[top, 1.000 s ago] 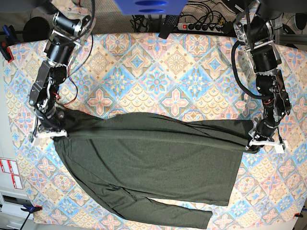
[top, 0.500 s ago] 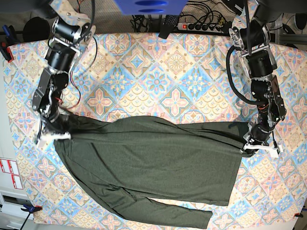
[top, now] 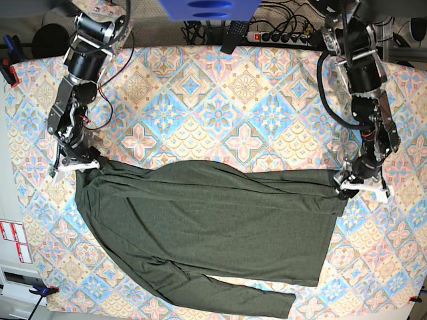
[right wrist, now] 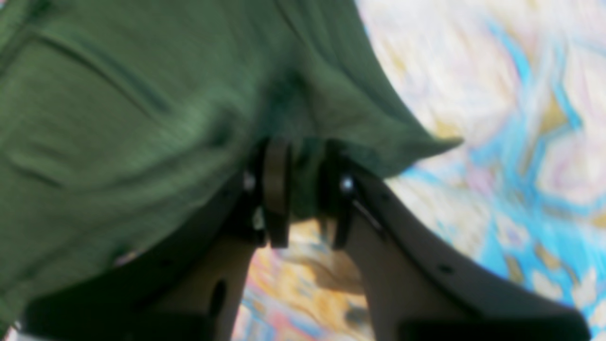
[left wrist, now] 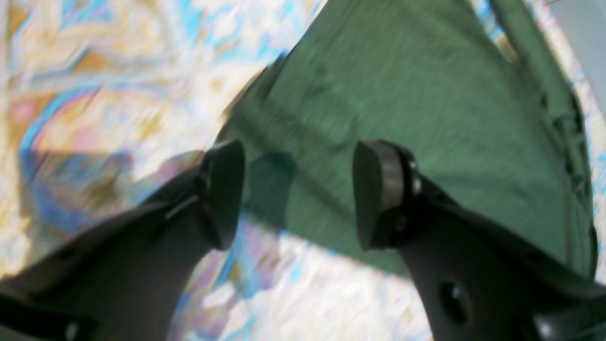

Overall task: Fold the T-shirt properly
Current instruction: 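Drag the held shoulder edge with both grippers toward the hem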

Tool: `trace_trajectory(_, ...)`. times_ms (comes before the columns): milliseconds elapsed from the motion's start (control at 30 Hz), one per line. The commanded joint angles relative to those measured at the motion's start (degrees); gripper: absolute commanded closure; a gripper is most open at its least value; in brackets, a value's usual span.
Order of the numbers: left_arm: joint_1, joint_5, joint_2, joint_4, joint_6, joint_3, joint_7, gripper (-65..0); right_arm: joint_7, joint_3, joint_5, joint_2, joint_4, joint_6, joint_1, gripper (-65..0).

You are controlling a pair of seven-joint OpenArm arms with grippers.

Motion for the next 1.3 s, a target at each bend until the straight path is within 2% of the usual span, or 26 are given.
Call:
trace_trajectory(0, -1.0, -1.9, -0.9, 3.1, -0.8, -0.1, -0.2, -37.9, 2.0, -0.1, 1.1, 0.9, 3.4, 0.9, 1.4, -15.3)
trace_trajectory(133, 0.6, -2.3, -0.9, 5.2, -0.8, -0.2, 0.3, -37.9, 1.6, -0.1, 1.1, 0.9, 6.6, 0.9, -0.6, -19.3)
trace_trajectory(300, 0.6, -2.4, -0.8, 3.1, -0.8, -0.2, 0.8, -37.9, -2.1, 0.1, 1.3, 0.9, 6.9, 0.9, -0.8, -22.8)
trace_trajectory(733, 0.8, -2.4, -0.8, -4.6, -0.8, -0.2, 0.1, -37.9, -2.1, 0.2, 1.4, 0.9, 6.9, 0.9, -0.9, -22.9)
trace_trajectory(967, 0.4, -2.3, -0.8, -10.3, -0.8, -0.2, -5.1, -37.9, -2.1, 0.2, 1.4, 0.9, 6.9, 0.9, -0.9, -22.9)
trace_trajectory(1267, -6.0, -2.4, -0.1, -18.3, -0.8, 3.0, -5.3, -37.9, -2.2, 0.2, 1.4, 0.9, 6.9, 0.9, -1.0, -22.8)
